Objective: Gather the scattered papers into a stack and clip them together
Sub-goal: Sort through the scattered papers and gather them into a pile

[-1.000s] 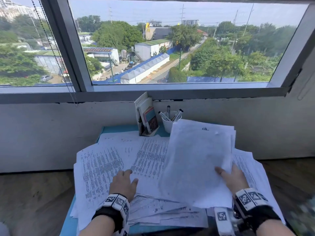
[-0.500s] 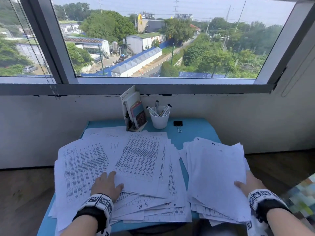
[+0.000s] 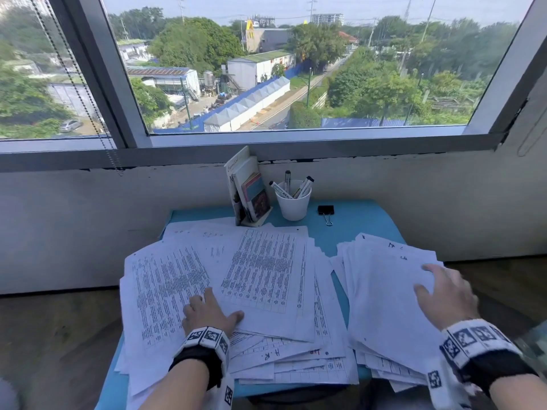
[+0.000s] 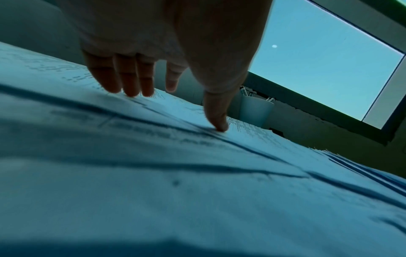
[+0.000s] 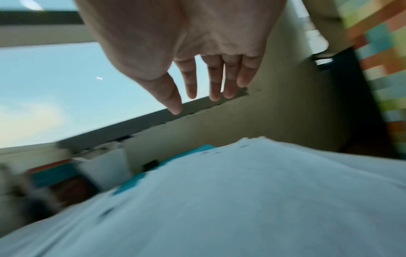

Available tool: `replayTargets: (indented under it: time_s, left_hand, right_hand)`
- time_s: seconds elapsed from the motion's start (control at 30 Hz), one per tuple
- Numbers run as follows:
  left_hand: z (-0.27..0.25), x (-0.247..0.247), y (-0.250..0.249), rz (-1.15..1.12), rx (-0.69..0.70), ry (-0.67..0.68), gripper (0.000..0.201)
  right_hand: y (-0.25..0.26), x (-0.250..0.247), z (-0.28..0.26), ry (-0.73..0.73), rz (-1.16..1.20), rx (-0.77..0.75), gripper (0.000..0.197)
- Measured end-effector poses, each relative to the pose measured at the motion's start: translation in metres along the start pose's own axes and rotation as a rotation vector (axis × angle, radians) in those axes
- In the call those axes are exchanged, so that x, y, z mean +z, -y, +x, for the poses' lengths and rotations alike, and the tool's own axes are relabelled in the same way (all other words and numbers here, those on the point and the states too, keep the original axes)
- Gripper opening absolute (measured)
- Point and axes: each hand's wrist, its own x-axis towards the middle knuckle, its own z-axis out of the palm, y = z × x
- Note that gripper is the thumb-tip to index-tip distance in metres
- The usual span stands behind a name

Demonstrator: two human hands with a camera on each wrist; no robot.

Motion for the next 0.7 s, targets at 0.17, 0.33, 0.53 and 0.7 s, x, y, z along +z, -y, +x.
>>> replayTargets:
  time_s: [0.17,0.33,0.53,0.7]
  left_hand:
    - [-0.003,0.003,0.0,0.081,0.02,-0.012,0.098]
    - [-0.004,0.004,0.003,0.032,-0.018,0.009,0.104]
    - [-0.001,-0.001,0.007,-0.038,-0.014,0.036,0.099]
    - [-0.001,-0.006,0.002,-0.383,-0.031,-0.029,0.056]
  right_hand:
    - [0.08,0.037,-0.064,0.404,0.304,-0.346,0.032]
    - [0.129,0.088,-0.084,0.684,0.502,-0.148,0.053]
    - [0.133,0.11,-0.092,0.635,0.554,-0.067,0.067]
    - [0.127,0.118,-0.088,0.638,0.673,-0.001,0.066]
